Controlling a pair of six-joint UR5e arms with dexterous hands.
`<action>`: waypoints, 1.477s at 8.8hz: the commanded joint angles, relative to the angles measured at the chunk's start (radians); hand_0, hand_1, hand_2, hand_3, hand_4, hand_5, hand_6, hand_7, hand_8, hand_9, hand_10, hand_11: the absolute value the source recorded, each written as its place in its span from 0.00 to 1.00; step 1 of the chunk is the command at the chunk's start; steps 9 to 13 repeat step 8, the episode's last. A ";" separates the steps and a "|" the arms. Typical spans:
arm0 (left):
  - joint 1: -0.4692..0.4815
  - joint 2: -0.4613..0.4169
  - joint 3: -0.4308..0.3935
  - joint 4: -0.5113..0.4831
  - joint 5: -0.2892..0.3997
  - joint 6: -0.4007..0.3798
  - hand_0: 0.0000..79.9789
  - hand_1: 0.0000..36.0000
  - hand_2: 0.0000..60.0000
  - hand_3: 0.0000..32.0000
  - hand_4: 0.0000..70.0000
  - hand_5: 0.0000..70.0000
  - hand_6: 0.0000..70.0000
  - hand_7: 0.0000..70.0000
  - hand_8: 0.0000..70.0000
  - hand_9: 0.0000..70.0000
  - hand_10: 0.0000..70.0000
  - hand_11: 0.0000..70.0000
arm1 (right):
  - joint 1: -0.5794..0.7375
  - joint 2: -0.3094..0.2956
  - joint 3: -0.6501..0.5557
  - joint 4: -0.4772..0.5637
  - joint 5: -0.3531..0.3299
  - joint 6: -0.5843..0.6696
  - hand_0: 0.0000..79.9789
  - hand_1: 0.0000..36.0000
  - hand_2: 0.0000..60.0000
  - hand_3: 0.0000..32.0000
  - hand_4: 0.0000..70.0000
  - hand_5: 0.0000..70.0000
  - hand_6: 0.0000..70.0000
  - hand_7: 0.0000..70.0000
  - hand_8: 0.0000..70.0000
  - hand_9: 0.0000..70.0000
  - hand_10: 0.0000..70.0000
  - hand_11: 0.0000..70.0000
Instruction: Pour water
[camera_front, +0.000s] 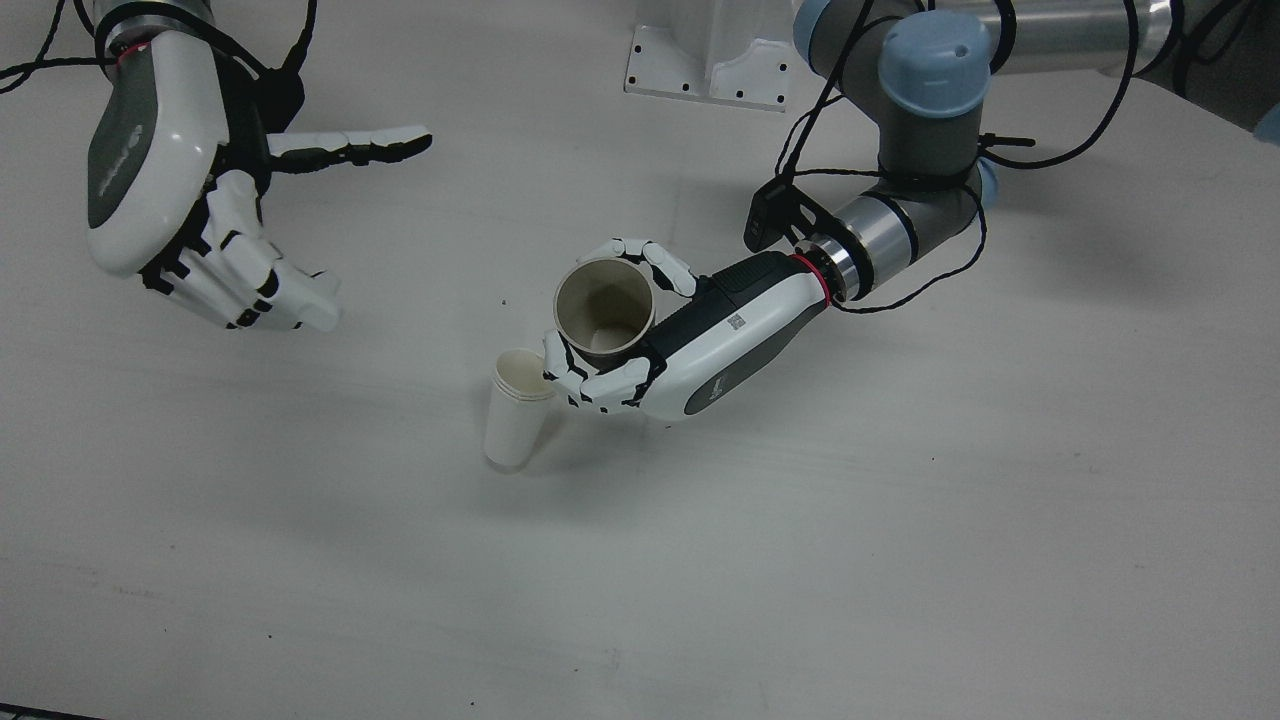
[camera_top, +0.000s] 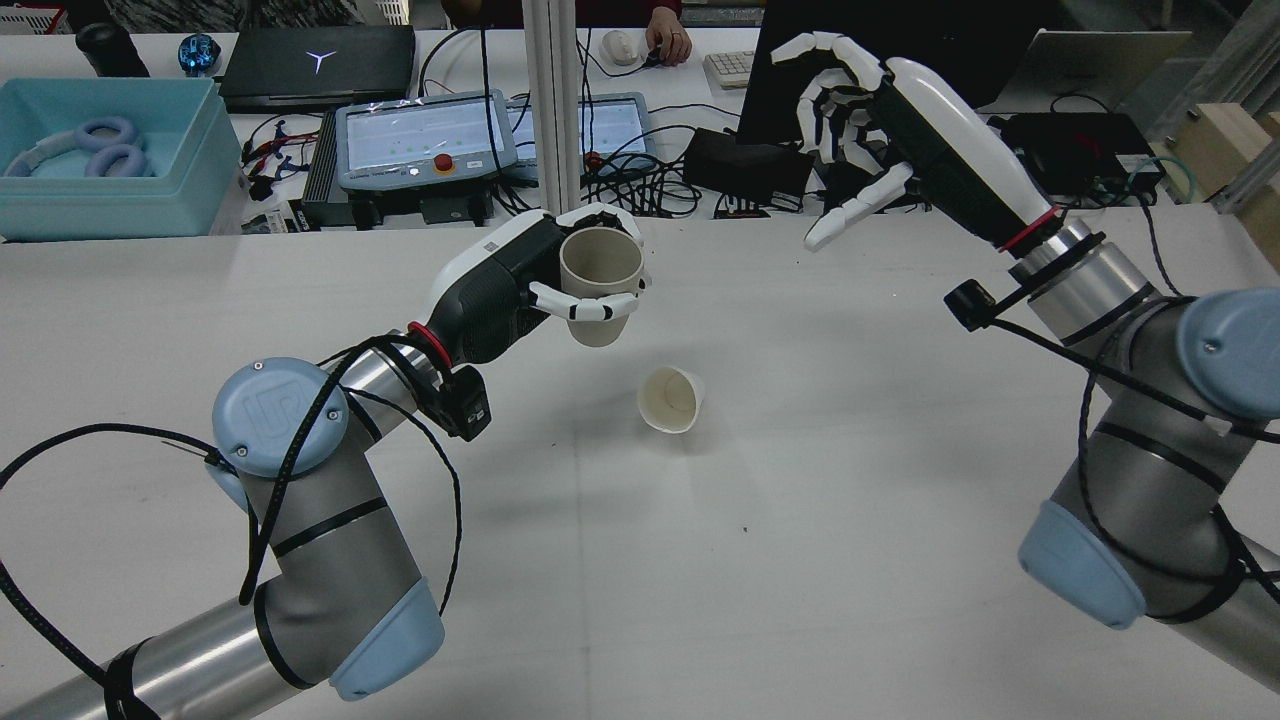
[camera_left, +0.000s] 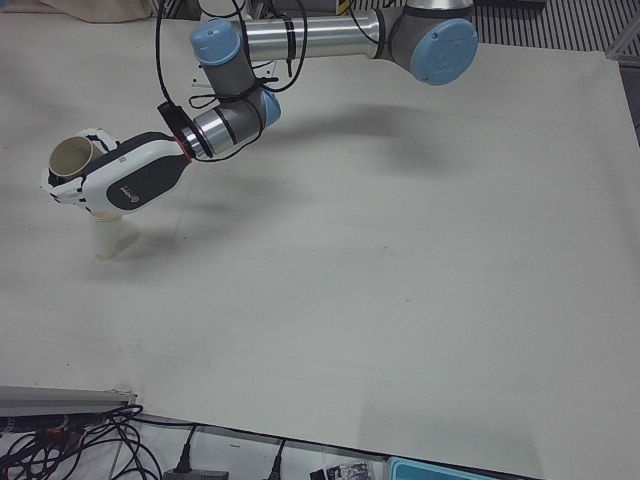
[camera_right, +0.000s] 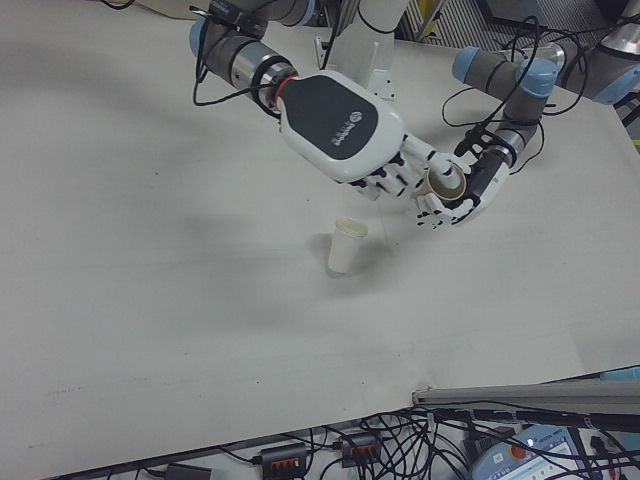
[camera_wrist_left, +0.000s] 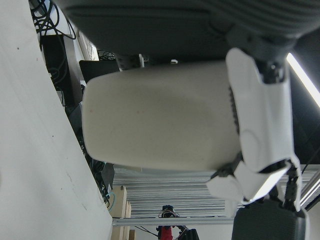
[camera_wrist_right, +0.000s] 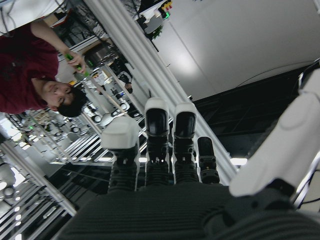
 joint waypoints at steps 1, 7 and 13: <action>-0.071 0.031 -0.016 0.017 0.003 -0.040 0.65 0.84 1.00 0.00 0.28 0.91 0.44 0.74 0.55 0.53 0.36 0.54 | 0.111 -0.128 0.008 -0.010 0.141 0.260 0.55 0.13 0.11 0.00 0.00 0.45 0.57 0.72 0.60 0.65 0.69 0.98; -0.306 0.322 -0.055 -0.035 0.013 -0.145 0.64 0.82 1.00 0.00 0.26 0.83 0.40 0.68 0.52 0.50 0.34 0.52 | 0.174 -0.246 0.001 -0.010 0.138 0.436 0.57 0.37 0.25 0.00 0.04 0.14 0.12 0.03 0.01 0.00 0.06 0.10; -0.354 0.385 -0.059 -0.072 0.040 -0.145 0.64 0.83 1.00 0.00 0.27 0.84 0.40 0.69 0.53 0.50 0.34 0.52 | 0.196 -0.284 0.000 -0.010 0.138 0.477 0.57 0.37 0.25 0.00 0.03 0.13 0.11 0.02 0.01 0.00 0.05 0.09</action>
